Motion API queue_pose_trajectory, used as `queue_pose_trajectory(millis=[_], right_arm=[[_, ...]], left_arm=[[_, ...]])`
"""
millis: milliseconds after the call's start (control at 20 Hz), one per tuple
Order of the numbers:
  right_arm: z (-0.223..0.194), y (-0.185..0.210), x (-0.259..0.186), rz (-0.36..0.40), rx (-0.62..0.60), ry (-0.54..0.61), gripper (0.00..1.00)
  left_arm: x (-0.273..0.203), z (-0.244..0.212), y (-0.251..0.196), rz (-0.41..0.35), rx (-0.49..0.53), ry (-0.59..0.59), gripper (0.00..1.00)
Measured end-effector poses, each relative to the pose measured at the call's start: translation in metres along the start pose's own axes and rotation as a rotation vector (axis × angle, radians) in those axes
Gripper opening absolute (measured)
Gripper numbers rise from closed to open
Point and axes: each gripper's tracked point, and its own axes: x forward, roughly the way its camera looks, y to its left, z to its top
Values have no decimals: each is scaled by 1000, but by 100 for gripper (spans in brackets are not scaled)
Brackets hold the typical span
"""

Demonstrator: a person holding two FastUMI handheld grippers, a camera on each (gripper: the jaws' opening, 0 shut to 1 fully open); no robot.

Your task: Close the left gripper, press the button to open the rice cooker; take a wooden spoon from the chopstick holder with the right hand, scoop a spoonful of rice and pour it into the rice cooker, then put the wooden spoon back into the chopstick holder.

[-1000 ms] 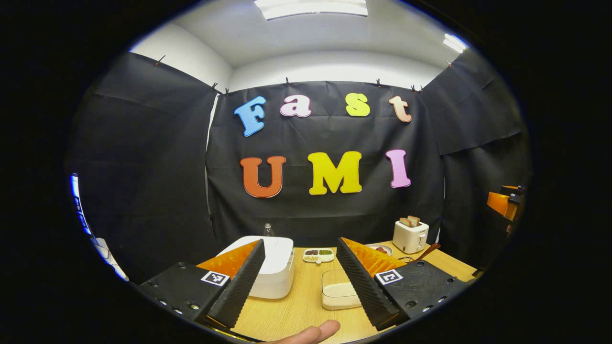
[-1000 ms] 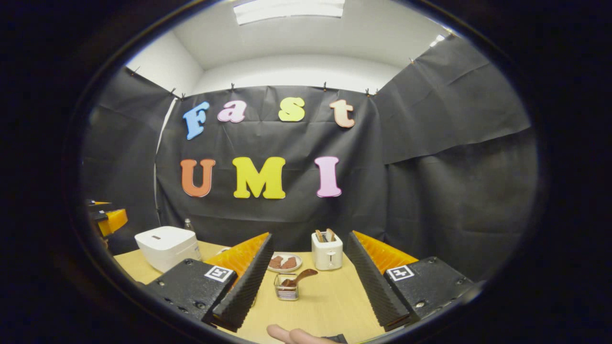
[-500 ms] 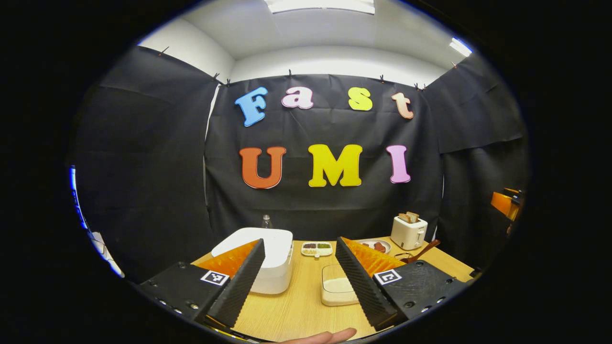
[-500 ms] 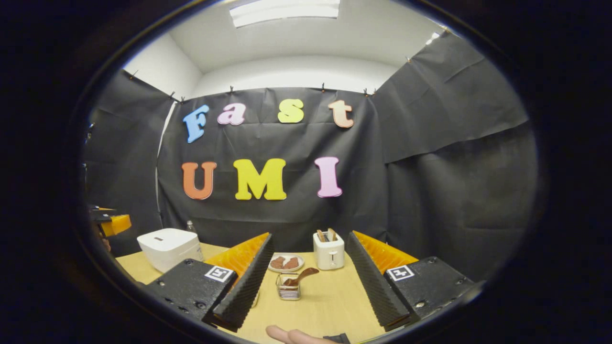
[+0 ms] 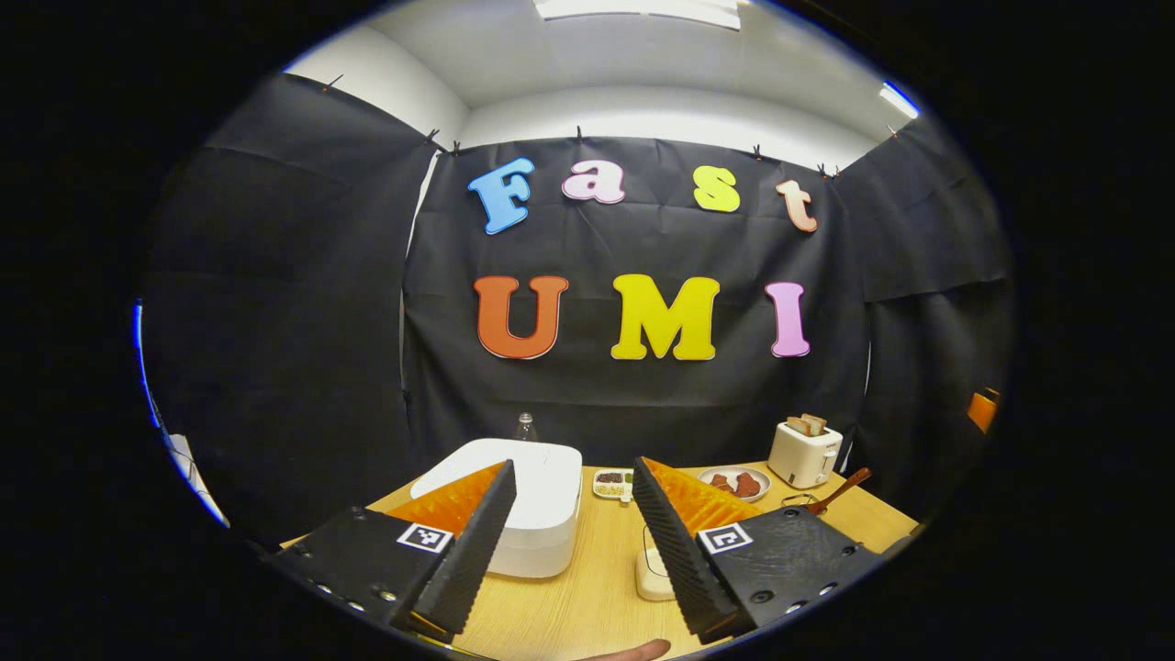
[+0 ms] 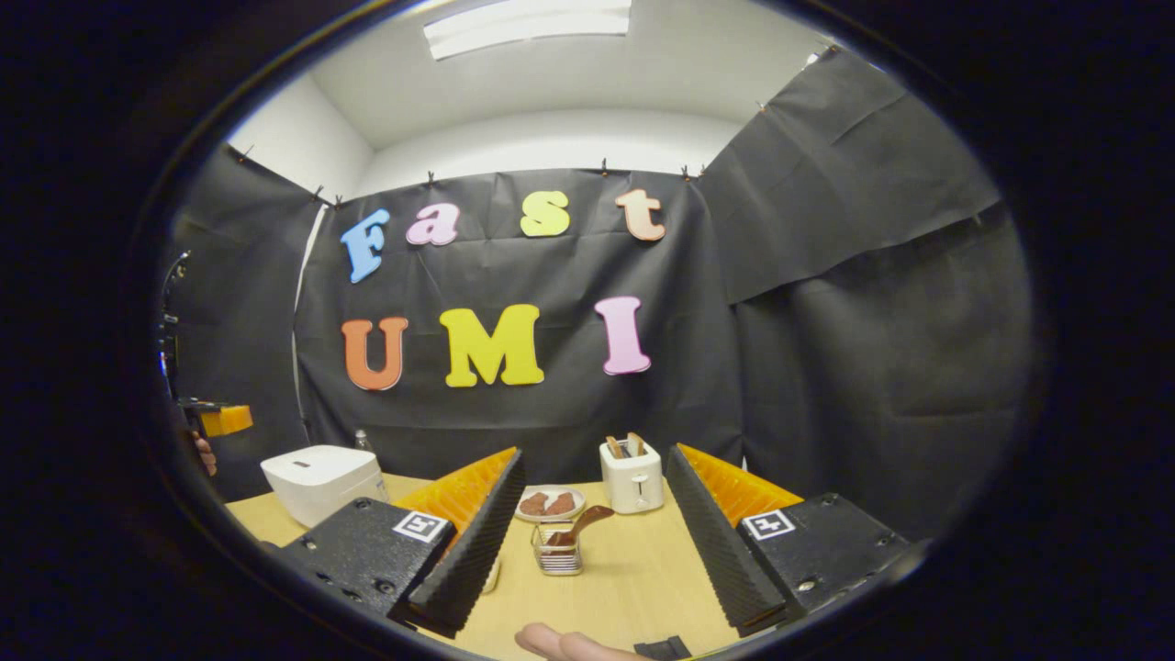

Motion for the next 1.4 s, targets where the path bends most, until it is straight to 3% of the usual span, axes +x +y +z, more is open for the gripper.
queue_pose_trajectory(millis=[50,100,200,250,300,350,400,500,550,600,650,700,900,1050,1150,1400], right_arm=[[-1,0,1,2,-3,-4,96],[-4,1,2,3,-8,-4,96],[-8,7,3,13,-21,-3,100],[-10,10,5,21,-26,-3,100],[-11,15,6,29,-29,-6,100],[-12,18,8,38,-30,-13,100],[-15,19,11,37,-22,-18,96],[-28,19,17,30,-8,-7,96],[-35,22,20,33,-6,8,100],[-40,24,22,41,-8,21,100],[-44,27,24,51,-13,28,96],[-47,28,27,56,-19,32,100],[-64,29,37,66,-27,56,100],[-78,26,46,55,-17,87,96],[-84,24,50,54,-8,98,100],[-95,18,53,48,-8,117,100]], left_arm=[[6,-4,3,-3,-5,14,78],[12,-7,6,-11,-12,26,70],[32,-11,15,-15,-14,40,65],[39,-19,16,-31,-13,67,51],[47,-27,22,-24,-6,91,17],[57,-34,34,0,6,115,9],[67,-42,44,20,19,137,13],[83,-58,63,63,20,179,12],[93,-61,69,74,3,201,6],[103,-69,72,72,-10,226,0],[109,-74,77,78,-9,244,0],[116,-78,79,75,-3,261,0],[145,-102,94,82,46,333,0],[158,-107,96,74,56,342,0],[164,-108,94,64,67,328,0],[175,-124,99,82,77,370,0]])
